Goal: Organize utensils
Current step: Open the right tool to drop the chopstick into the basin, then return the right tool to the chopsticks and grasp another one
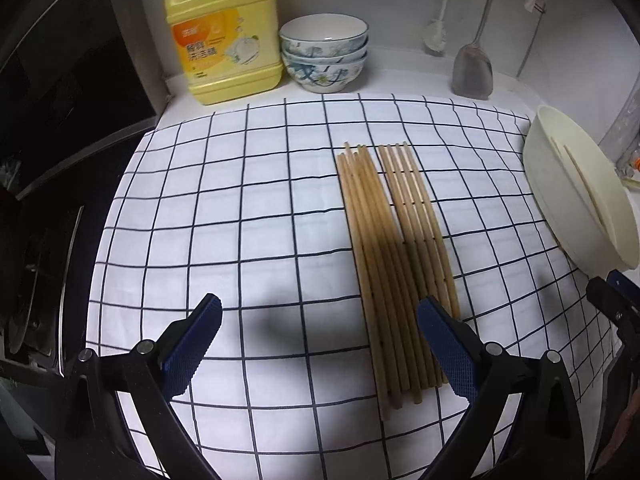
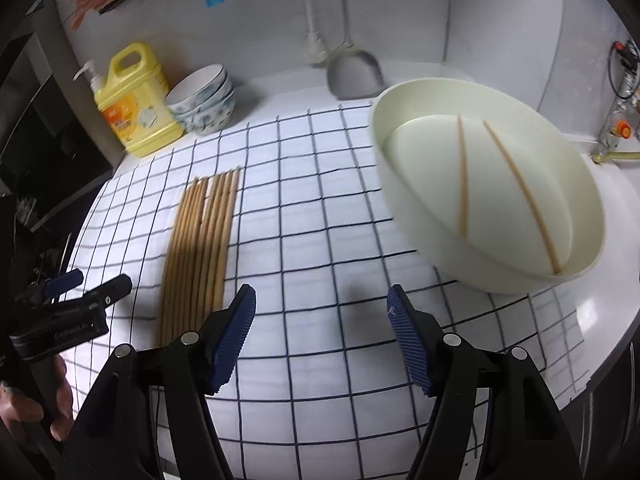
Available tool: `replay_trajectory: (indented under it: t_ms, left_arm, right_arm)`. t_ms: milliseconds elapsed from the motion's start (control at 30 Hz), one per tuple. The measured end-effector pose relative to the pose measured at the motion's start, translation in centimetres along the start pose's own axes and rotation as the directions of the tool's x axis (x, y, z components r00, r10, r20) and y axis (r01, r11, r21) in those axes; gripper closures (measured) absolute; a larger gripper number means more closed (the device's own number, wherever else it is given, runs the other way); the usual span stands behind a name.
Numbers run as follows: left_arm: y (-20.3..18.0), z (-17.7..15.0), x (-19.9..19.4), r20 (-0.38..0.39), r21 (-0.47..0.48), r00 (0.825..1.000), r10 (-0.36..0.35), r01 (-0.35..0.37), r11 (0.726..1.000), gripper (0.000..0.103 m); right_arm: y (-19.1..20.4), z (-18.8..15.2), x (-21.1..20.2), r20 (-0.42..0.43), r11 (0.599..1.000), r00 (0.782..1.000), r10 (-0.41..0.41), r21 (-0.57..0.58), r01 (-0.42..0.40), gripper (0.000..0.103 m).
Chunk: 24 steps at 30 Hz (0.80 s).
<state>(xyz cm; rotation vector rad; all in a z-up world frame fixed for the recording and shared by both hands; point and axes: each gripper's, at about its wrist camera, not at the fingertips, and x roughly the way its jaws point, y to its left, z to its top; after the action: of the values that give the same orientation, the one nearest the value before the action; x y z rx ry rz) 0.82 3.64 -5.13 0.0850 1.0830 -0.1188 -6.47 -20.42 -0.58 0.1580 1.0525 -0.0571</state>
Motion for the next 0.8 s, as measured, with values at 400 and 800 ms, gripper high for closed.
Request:
replay_trajectory:
  t_ms: [400,800]
  left_arm:
    - [1.1,-0.2,2.3,-0.017,-0.096,0.997,0.071,-0.072,0.993,0.007]
    - [0.8,0.5,6.3,-0.035,-0.012,0.999,0.04,-0.04,0.999,0.007]
  right_arm:
    - [1.2,0.3,3.4,-0.035,0.991,0.992,0.118,-0.065,-0.12,0.038]
    - [1.9,0.5,6.2,-0.029,0.997,0.997,0.074,-0.01,-0.075,0.038]
